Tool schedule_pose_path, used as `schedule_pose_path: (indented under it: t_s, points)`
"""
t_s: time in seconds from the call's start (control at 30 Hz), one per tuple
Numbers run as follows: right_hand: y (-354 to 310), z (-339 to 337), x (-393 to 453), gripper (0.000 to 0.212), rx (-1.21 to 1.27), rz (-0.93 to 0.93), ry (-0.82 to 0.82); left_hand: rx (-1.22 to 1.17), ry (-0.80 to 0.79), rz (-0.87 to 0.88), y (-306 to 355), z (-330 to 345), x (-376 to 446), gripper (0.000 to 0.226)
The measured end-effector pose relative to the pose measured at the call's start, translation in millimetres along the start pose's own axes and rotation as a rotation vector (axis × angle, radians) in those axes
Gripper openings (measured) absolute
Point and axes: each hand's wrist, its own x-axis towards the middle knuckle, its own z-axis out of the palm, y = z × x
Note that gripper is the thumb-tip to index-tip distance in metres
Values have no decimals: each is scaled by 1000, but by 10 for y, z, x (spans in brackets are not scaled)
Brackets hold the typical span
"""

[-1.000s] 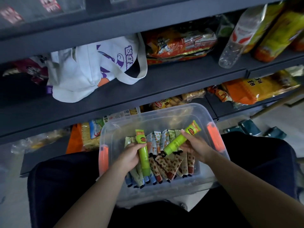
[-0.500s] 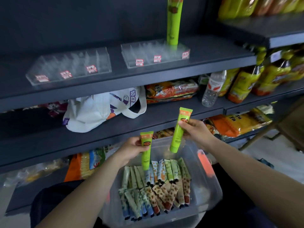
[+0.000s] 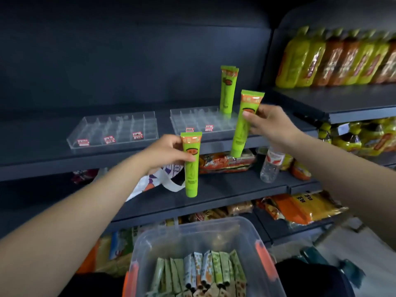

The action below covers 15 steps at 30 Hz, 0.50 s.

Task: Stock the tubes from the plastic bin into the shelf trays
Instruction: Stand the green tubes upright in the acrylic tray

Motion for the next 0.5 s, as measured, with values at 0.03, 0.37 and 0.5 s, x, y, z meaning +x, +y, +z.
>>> schedule_pose_path:
  t_s: [0.03, 0.37, 0.5]
  points:
    - [-89, -32, 101, 14, -29, -21, 17, -19, 23, 16, 110, -22, 40, 19]
    - [-284, -171, 864, 26, -18, -75, 245, -43, 193, 194, 938, -219, 481, 24]
    - [-206, -151, 1053, 26, -61, -125, 295, -98, 282, 267, 1064, -295, 652, 25]
